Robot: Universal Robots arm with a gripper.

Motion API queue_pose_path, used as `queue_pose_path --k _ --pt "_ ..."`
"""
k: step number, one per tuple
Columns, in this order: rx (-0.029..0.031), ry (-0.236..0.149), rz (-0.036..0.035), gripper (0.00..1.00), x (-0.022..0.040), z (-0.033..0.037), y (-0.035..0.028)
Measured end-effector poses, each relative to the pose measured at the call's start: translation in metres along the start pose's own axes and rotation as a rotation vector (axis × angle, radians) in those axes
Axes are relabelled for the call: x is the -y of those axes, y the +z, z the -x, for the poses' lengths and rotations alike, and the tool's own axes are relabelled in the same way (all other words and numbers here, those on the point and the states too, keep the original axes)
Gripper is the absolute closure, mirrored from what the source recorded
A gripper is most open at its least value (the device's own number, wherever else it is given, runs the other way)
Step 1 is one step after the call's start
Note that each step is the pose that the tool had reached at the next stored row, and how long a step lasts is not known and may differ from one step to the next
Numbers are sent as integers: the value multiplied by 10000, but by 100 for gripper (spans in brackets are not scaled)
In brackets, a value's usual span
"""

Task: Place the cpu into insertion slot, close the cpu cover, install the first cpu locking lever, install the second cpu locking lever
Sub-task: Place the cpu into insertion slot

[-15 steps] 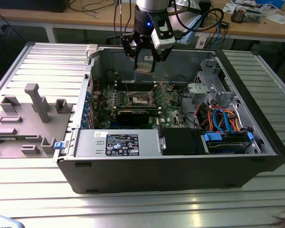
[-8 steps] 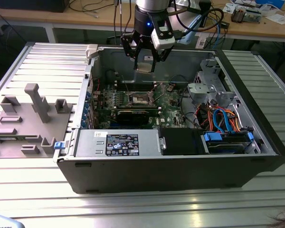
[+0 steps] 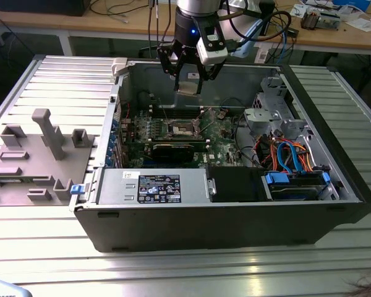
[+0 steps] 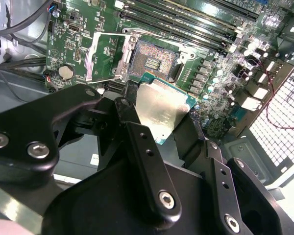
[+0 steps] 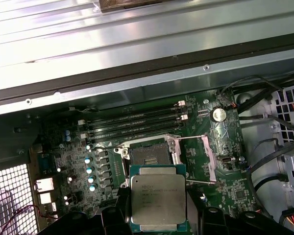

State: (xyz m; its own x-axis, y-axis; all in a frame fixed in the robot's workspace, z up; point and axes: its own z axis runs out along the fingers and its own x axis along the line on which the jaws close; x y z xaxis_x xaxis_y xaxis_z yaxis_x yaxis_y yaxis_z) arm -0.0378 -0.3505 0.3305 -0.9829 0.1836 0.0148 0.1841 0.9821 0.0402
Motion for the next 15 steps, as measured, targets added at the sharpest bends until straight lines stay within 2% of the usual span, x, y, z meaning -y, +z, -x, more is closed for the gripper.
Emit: queue_pose_path --k 15 --pt "3 76 1 45 0 0 2"
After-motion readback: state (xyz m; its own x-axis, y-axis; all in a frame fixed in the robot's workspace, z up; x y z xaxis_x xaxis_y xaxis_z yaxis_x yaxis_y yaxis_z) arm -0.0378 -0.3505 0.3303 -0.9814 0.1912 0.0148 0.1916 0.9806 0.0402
